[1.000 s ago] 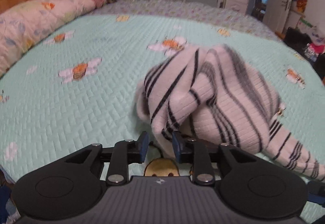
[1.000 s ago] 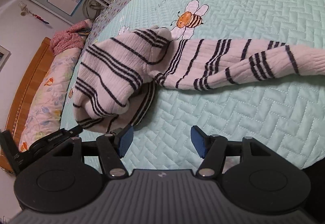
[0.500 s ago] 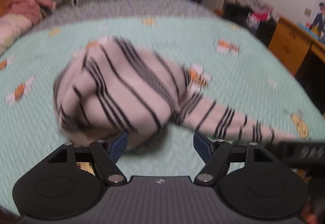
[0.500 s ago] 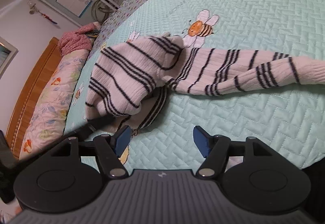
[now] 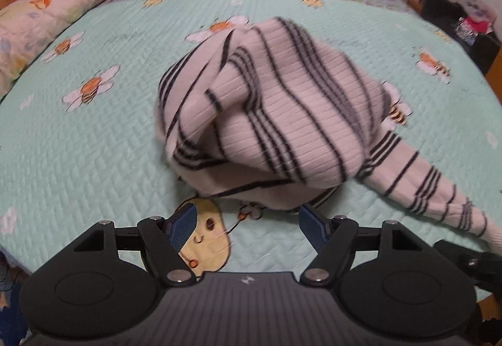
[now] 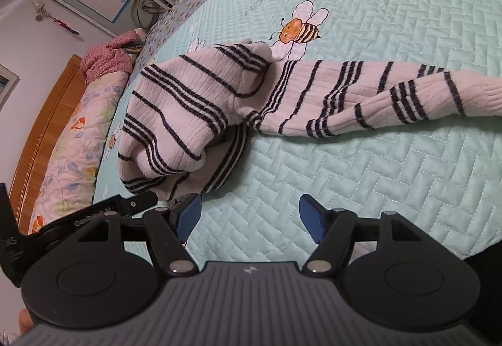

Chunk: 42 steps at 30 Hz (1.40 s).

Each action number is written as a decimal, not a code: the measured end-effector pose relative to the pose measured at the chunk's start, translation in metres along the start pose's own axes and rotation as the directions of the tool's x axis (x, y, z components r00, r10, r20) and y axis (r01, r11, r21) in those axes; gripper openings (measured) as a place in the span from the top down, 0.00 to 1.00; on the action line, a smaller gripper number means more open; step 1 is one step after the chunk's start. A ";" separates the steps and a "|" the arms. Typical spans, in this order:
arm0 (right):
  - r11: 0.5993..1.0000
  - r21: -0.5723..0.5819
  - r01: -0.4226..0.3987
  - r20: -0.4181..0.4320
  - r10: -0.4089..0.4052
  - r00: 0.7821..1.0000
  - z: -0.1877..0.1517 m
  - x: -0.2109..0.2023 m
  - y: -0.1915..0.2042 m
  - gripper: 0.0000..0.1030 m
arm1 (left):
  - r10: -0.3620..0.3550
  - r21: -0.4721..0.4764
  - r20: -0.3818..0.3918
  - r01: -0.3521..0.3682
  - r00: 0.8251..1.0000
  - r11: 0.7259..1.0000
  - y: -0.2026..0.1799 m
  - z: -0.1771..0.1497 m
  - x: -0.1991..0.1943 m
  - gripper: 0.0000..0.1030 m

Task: Fold clothes

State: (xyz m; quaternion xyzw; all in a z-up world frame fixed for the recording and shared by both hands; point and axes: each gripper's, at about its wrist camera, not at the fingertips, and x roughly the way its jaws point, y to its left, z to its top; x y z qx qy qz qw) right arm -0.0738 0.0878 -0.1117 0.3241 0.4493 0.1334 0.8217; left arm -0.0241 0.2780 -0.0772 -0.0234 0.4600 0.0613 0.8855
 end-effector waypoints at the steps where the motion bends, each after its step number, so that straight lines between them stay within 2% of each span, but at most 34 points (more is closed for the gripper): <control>1: 1.000 -0.002 0.003 -0.002 -0.003 1.000 0.000 0.001 0.000 0.32 | 0.008 0.005 -0.014 -0.008 1.000 1.000 0.000 0.000 0.001 0.28; 4: 1.000 -0.001 0.001 0.000 -0.001 1.000 0.000 0.000 0.001 0.32 | 0.005 0.015 -0.027 -0.005 1.000 1.000 0.003 0.001 0.004 0.28; 7: 1.000 -0.005 -0.001 0.003 0.001 1.000 0.000 -0.001 0.001 0.32 | -0.059 -0.033 0.035 0.060 0.998 0.998 0.016 0.004 -0.007 0.28; 10: 1.000 -0.012 -0.005 0.014 0.005 1.000 0.003 -0.001 0.002 0.32 | -0.118 -0.044 0.119 0.124 0.986 0.991 0.024 0.006 -0.014 0.28; 13: 0.998 -0.058 -0.005 0.023 0.007 1.000 0.004 0.001 0.008 0.32 | -0.114 -0.016 0.137 0.117 0.984 0.993 0.023 0.005 -0.011 0.28; 17: 0.983 -0.184 0.007 0.048 0.002 0.999 0.009 0.005 0.027 0.32 | -0.119 0.040 0.140 0.115 0.983 0.993 0.007 0.007 -0.003 0.28; 20: 0.987 -0.158 -0.019 0.044 0.026 0.999 0.013 0.007 0.027 0.32 | -0.061 0.161 0.171 0.033 0.983 0.986 -0.018 0.007 0.010 0.28; 23: 0.991 -0.131 -0.007 0.037 0.011 0.999 0.012 0.008 0.018 0.32 | -0.016 0.318 0.191 -0.046 0.981 0.947 -0.044 -0.002 0.026 0.28; 25: 0.994 -0.111 0.010 0.034 -0.006 0.999 0.011 0.007 0.010 0.32 | 0.012 0.417 0.208 -0.100 0.978 0.904 -0.062 -0.007 0.037 0.29; 27: 0.996 -0.080 0.028 0.034 -0.025 0.999 0.010 0.006 0.000 0.32 | -0.010 0.493 0.270 -0.130 0.963 0.860 -0.071 -0.021 0.033 0.29; 30: 0.999 -0.029 0.045 0.030 -0.044 0.999 0.010 0.007 -0.011 0.32 | -0.021 0.581 0.314 -0.175 0.949 0.795 -0.082 -0.034 0.037 0.29; 34: 0.999 -0.029 0.031 0.020 -0.030 0.999 0.008 0.009 -0.010 0.32 | 0.013 0.625 0.345 -0.240 0.939 0.742 -0.093 -0.025 0.052 0.29; 35: 0.999 -0.033 0.026 0.017 -0.026 1.000 0.007 0.009 -0.009 0.32 | 0.021 0.635 0.353 -0.256 0.935 0.728 -0.096 -0.022 0.056 0.36; 36: 0.999 -0.040 0.025 0.017 -0.025 1.000 0.006 0.008 -0.008 0.32 | 0.029 0.645 0.361 -0.272 0.932 0.714 -0.098 -0.020 0.060 0.51; 37: 0.999 -0.048 0.026 0.018 -0.025 1.000 0.005 0.007 -0.007 0.32 | 0.020 0.634 0.356 -0.257 0.934 0.730 -0.097 -0.011 0.059 0.63; 38: 0.998 -0.051 0.027 0.021 -0.026 0.999 0.005 0.006 -0.006 0.32 | 0.020 0.604 0.333 -0.229 0.943 0.763 -0.093 0.001 0.060 0.82; 40: 0.999 -0.044 0.029 0.030 -0.028 0.999 0.004 0.003 -0.008 0.32 | 0.009 0.500 0.275 -0.151 0.961 0.853 -0.078 0.027 0.058 0.83; 41: 0.999 -0.040 0.030 0.036 -0.029 0.999 0.004 0.001 -0.009 0.32 | 0.006 0.441 0.271 -0.129 0.963 0.888 -0.069 0.039 0.053 0.84; 42: 0.999 -0.039 0.032 0.042 -0.030 0.999 0.004 -0.001 -0.010 0.32 | 0.012 0.389 0.284 -0.127 0.959 0.913 -0.060 0.050 0.046 0.84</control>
